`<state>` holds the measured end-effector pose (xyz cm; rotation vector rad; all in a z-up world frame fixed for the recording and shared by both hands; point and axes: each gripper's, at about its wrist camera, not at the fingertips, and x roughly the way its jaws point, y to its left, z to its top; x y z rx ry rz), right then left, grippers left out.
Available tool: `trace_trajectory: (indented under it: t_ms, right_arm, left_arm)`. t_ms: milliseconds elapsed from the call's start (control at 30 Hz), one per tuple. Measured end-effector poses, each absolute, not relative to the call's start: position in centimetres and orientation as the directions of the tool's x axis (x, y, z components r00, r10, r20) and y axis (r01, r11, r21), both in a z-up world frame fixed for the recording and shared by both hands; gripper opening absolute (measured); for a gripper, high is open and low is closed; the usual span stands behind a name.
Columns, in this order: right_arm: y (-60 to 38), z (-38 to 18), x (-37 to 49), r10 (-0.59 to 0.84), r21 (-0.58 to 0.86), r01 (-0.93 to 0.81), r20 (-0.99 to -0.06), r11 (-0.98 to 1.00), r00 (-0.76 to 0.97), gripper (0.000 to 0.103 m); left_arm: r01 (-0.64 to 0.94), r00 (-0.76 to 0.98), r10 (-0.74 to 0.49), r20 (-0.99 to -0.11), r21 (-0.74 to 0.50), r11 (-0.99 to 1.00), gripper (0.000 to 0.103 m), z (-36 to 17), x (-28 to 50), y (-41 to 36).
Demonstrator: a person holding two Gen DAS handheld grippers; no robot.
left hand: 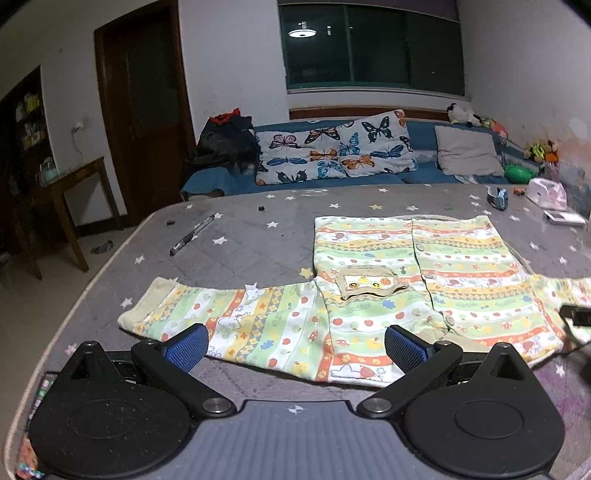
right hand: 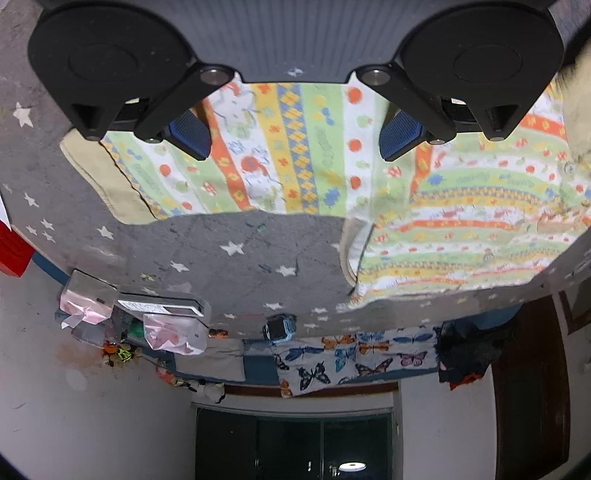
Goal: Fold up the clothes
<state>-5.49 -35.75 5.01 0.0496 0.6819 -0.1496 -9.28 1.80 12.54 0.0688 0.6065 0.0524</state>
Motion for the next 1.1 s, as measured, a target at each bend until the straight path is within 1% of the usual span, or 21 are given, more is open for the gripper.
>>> trace_trajectory:
  t_ms: [100, 267, 467, 600, 700, 767, 900, 1000, 1100]
  right_arm:
    - [-36.5, 5.0, -6.0, -0.097, 0.013, 0.135, -0.634, 0.991, 0.767, 0.1]
    - [-37.4, 5.3, -7.0, -0.077, -0.015, 0.088, -0.63, 0.996, 0.772, 0.1]
    - [-40.1, 5.7, -7.5, -0.027, 0.024, 0.055, -0.641, 0.998, 0.767, 0.099]
    - [-42.6, 5.7, -7.5, -0.03, 0.002, 0.04, -0.639, 0.999, 0.769, 0.099]
    - [-44.9, 5.3, -7.3, -0.026, 0.012, 0.045, -0.651, 0.999, 0.759, 0.094]
    - [-45.9, 5.4, -7.5, -0.009, 0.012, 0.022, -0.646, 1.0, 0.763, 0.09]
    - [-47.2, 5.7, -7.5, -0.019, -0.013, 0.014, -0.644, 1.0, 0.765, 0.089]
    - [-48.8, 5.9, -7.4, 0.0, 0.026, 0.021, -0.643, 0.999, 0.766, 0.089]
    - [-49.4, 5.5, -6.7, -0.031, -0.018, 0.026, -0.653, 1.0, 0.757, 0.089]
  left_arm:
    - [-0.041, 0.818, 0.065, -0.572, 0.055, 0.998, 0.103, 12.4, -8.8, 2.3]
    - [-0.021, 0.818, 0.059, -0.573, 0.072, 0.997, 0.103, 12.1, -8.0, 1.7]
    - [0.072, 0.786, -0.03, -0.617, 0.044, 0.996, 0.103, 11.4, -6.6, -1.3]
    - [0.143, 0.798, -0.06, -0.6, 0.092, 0.985, 0.103, 11.6, -5.8, -4.7]
    - [0.207, 0.785, -0.102, -0.611, 0.104, 0.973, 0.103, 11.0, -5.1, -6.8]
    - [0.236, 0.78, -0.105, -0.617, 0.134, 0.963, 0.103, 10.4, -4.8, -8.1]
    - [0.296, 0.755, -0.14, -0.64, 0.143, 0.944, 0.103, 9.2, -4.5, -9.4]
    - [0.329, 0.723, -0.156, -0.673, 0.137, 0.934, 0.103, 8.0, -4.6, -10.0]
    - [0.341, 0.699, -0.148, -0.699, 0.144, 0.929, 0.103, 6.8, -4.7, -10.5]
